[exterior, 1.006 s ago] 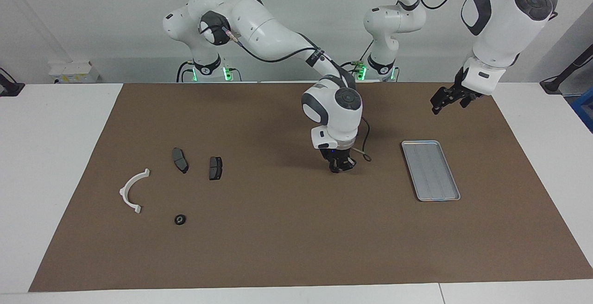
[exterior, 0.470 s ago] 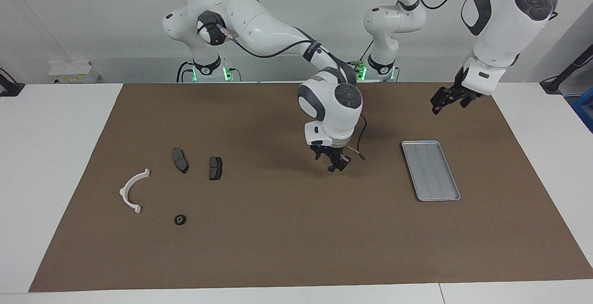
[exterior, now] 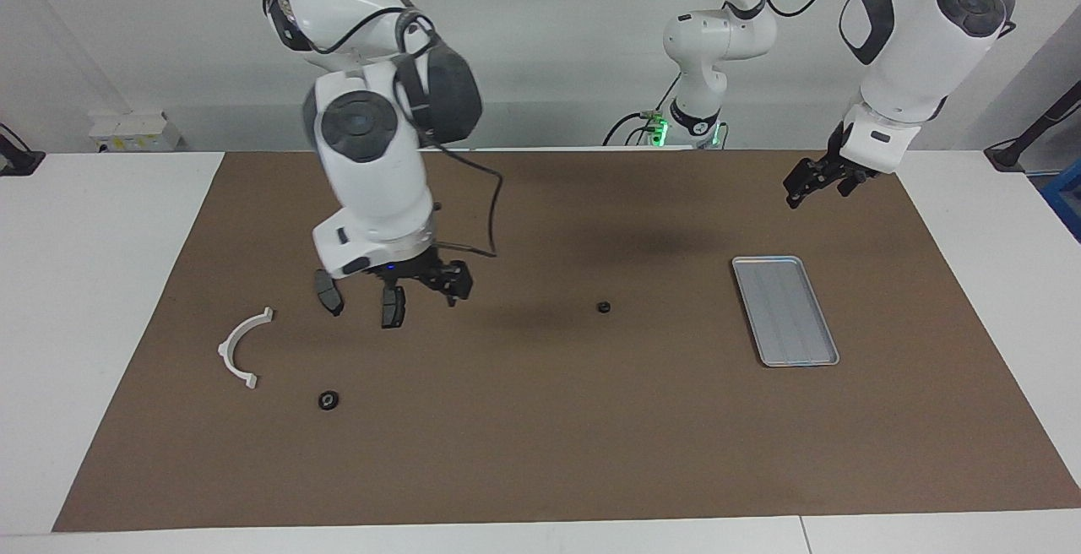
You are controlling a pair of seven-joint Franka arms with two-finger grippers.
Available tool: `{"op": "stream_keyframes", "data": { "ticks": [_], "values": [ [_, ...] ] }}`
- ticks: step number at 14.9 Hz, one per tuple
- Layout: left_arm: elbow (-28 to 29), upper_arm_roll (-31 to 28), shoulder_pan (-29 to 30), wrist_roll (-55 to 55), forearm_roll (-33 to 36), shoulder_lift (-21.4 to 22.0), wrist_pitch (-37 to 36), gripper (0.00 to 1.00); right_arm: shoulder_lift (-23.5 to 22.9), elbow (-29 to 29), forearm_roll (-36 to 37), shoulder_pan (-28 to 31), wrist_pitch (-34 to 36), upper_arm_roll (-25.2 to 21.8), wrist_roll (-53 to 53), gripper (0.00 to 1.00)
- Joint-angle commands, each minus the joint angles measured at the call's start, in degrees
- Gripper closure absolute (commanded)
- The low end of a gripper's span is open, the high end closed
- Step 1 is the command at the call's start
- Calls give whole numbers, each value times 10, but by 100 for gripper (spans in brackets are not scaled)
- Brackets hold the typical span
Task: Pick bearing gear from pile to tray
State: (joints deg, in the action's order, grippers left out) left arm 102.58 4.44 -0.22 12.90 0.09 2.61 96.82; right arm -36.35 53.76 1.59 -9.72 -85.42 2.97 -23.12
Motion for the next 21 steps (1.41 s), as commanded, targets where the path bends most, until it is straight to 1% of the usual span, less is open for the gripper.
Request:
{"op": "stream_keyframes", "data": {
  "ticks": [1, 2, 3, 4, 5, 7, 8, 9, 10, 11, 12, 14, 15, 16, 18, 19, 21],
  "values": [
    [17, 0, -57, 102, -17, 9, 58, 0, 19, 91, 26, 53, -76, 11, 120, 0],
    [14, 0, -84, 173, -41, -1, 71, 0, 34, 138, 28, 68, -119, 10, 133, 0],
    [8, 0, -118, 226, -43, -27, 87, 0, 51, 197, 32, 80, -174, 10, 136, 0],
    [-7, 0, -153, 274, -43, -57, 97, 0, 60, 242, 39, 90, -227, 10, 137, 0],
    [-20, -1, -181, 317, -39, -93, 114, 0, 56, 262, 44, 96, -263, 10, 137, 0],
    [-22, 0, -218, 354, -23, -131, 168, 0, 27, 261, 44, 112, -304, 10, 136, 0],
    [-33, -1, -249, 373, -22, -174, 173, 0, 14, 261, 42, 114, -324, 10, 131, 0],
    [-79, -6, -281, 416, -10, -232, 176, 0, 2, 260, 39, 115, -337, 10, 129, 0],
    [-124, -5, -289, 444, 10, -279, 180, 0, -7, 260, 41, 114, -348, 10, 122, 0],
    [-123, -4, -289, 445, 15, -290, 191, 0, -14, 260, 42, 114, -358, 10, 113, 0],
    [-108, -4, -289, 446, 15, -290, 209, 0, -22, 260, 42, 111, -367, 9, 99, 0],
    [-63, -5, -290, 447, 18, -291, 271, 0, -35, 260, 43, 105, -387, 9, 69, 0],
    [-36, -5, -289, 446, 18, -287, 293, 3, -41, 260, 48, 102, -392, 9, 61, 0],
    [-18, -5, -289, 445, 19, -279, 300, 4, -47, 260, 53, 102, -399, 9, 59, 0],
    [-11, -5, -286, 443, 18, -277, 300, 5, -54, 260, 57, 104, -422, 9, 59, 0],
    [-9, -4, -276, 439, 19, -277, 303, 8, -57, 260, 58, 105, -427, 9, 59, 0],
    [10, -4, -274, 427, 19, -272, 318, 11, -57, 260, 58, 109, -431, 9, 60, 0]
  ]
}}
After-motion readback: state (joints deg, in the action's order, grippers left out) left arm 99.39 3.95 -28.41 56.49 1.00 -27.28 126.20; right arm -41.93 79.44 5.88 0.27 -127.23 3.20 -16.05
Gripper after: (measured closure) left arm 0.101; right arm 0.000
